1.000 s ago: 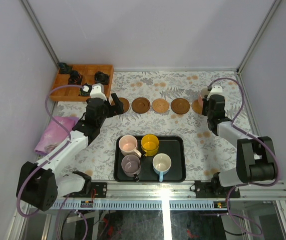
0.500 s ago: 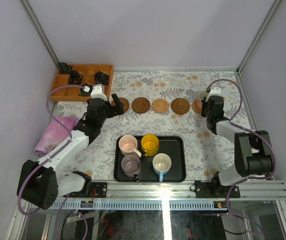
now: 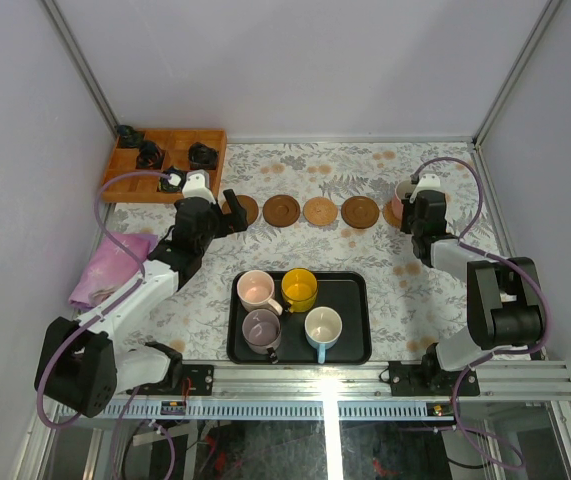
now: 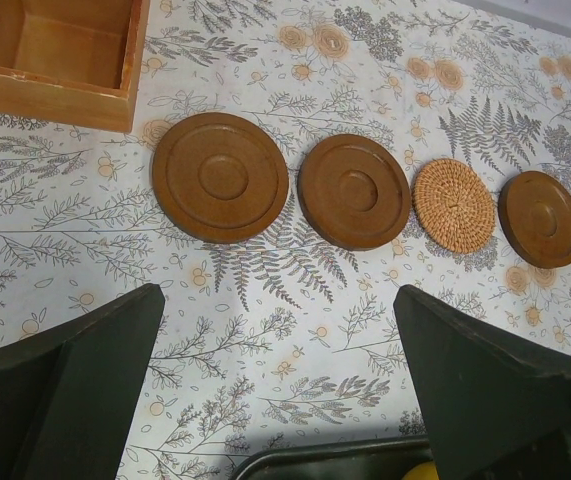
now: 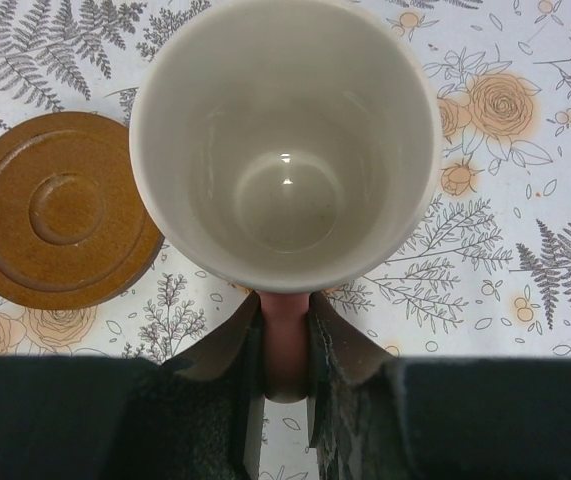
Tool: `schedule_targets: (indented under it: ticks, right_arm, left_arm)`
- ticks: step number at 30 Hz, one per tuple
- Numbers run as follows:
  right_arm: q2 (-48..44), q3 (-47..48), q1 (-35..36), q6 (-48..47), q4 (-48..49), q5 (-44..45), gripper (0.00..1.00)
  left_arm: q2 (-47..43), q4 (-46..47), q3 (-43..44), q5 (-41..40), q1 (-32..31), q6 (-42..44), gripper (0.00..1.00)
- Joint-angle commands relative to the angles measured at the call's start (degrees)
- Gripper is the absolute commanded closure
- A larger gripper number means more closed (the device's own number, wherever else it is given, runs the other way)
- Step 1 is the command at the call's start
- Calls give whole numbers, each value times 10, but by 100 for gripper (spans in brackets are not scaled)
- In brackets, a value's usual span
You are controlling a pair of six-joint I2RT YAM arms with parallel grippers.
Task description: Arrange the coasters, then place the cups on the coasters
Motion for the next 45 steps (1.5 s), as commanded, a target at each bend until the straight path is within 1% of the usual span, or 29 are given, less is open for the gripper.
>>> schedule_targets:
  ticks: [1,13,22,28,32,34,36,39,41,42,45]
  right_arm:
    - [-5,42,-3,-5,91,-2,100]
    - [22,47,-3,-7,94,-4,100]
    - [5,31,-3,-1,80,16,100]
    - [-6,24,-4,8,66,15,96]
    - [2,32,-3,9,49,9,93]
    - [5,36,-4,10,44,4,86]
    - [8,39,-3,12,41,1,76]
    - [10,41,-3,17,34,-4,53]
    - [9,39,-3,20,34,-6,42]
    - [8,37,-3,21,35,-5,38]
    - [4,34,-3,22,32,-2,33]
  left_arm:
    - [3,40,-7,-4,3,0,0]
    - [7,39,-2,-2,3,5,0]
    - [2,35,-5,-1,3,4,0]
    - [3,32,-5,-1,3,1,0]
    - [2,32,-6,1,3,-1,0]
    - [3,31,-6,1,3,-1,0]
    - [1,30,-6,1,2,0,0]
    - [-1,31,-8,0,3,-1,0]
    - [-1,30,-9,-1,3,-2,0]
    - [-1,31,-9,-1,3,-3,0]
    - [-1,30,-9,-1,3,-4,0]
